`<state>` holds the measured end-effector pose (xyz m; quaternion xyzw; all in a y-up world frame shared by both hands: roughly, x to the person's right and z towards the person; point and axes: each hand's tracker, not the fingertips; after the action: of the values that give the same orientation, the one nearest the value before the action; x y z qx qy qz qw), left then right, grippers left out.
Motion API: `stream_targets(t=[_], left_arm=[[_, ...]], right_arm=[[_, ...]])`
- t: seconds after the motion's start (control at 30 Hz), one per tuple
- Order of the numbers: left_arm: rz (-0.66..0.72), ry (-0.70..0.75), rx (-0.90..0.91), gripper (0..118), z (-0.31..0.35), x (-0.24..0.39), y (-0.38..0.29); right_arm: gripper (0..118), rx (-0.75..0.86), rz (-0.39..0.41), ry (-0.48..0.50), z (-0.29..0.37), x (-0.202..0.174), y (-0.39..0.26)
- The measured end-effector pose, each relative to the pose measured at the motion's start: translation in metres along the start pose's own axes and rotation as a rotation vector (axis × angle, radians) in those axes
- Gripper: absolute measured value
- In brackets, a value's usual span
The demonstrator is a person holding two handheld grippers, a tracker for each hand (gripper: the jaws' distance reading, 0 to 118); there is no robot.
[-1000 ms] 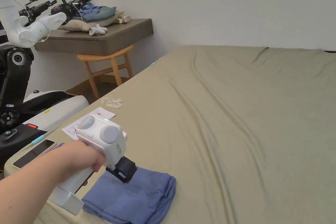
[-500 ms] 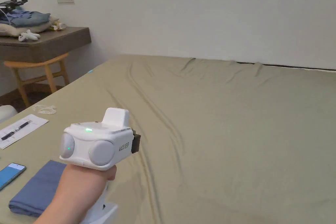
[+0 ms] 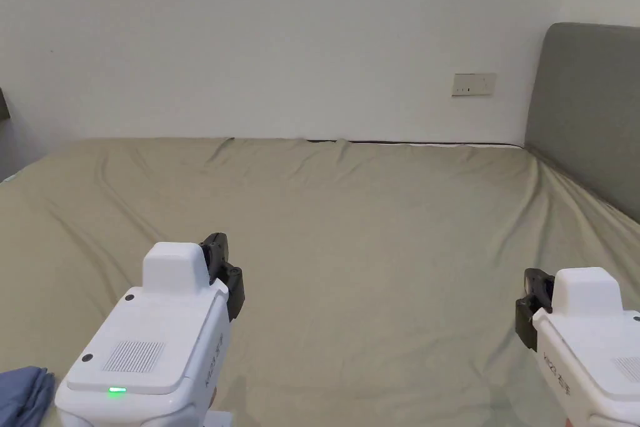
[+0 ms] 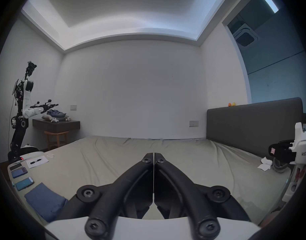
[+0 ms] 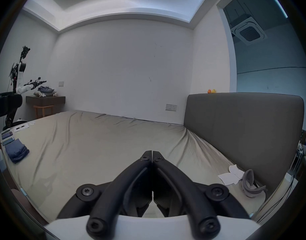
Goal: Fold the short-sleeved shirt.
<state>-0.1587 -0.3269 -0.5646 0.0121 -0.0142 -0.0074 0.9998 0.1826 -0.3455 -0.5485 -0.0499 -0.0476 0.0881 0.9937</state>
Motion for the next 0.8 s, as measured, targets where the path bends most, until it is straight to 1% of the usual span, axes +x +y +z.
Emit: stream_targets(t=[0.07,0.2,0.23,0.3,0.33,0.37,0.43,0.47,0.5,0.53,0.73,0.77,0.8], left_arm=[[0.013,0.015,-0.013,0,-0.006,0.005,-0.009],[0.0,0.018,-0.044,0,-0.008,0.013,-0.028],[-0.01,0.014,-0.039,0,0.0,0.014,-0.032],[-0.07,0.007,-0.046,0,-0.001,0.02,-0.042],[-0.078,0.013,-0.038,0,-0.001,0.021,-0.045],[-0.075,0.016,-0.034,0,0.005,0.022,-0.048],[-0.069,0.011,-0.033,0,0.005,0.021,-0.048],[-0.06,0.012,-0.032,0,0.004,0.02,-0.047],[-0.054,0.015,-0.03,0,0.007,0.02,-0.045],[-0.05,0.019,-0.026,0,0.007,0.019,-0.044],[-0.032,0.039,-0.009,0,0.009,0.011,-0.04],[-0.032,0.044,-0.01,1,0.009,0.011,-0.04],[-0.031,0.047,-0.012,7,0.009,0.01,-0.04]], right_arm=[[0,0.022,0.053,-0.024,0.001,-0.008,-0.008],[0,0.011,0.037,-0.016,0.0,-0.017,-0.021],[0,0.015,0.037,-0.018,0.0,-0.017,-0.024],[0,0.054,0.03,-0.025,0.002,-0.019,-0.032],[0,0.048,0.037,-0.038,0.002,-0.02,-0.034],[0,0.039,0.036,-0.04,0.0,-0.019,-0.035],[0,0.02,0.006,-0.022,0.001,-0.014,-0.035],[0,0.031,0.018,-0.032,0.003,-0.015,-0.035],[0,0.058,0.05,-0.045,0.004,-0.014,-0.034],[0,0.042,0.033,-0.036,0.005,-0.013,-0.033],[0,0.066,0.041,-0.036,0.012,-0.013,-0.029],[0,0.064,0.039,-0.035,0.012,-0.013,-0.029],[0,0.065,0.038,-0.036,0.012,-0.013,-0.029]])
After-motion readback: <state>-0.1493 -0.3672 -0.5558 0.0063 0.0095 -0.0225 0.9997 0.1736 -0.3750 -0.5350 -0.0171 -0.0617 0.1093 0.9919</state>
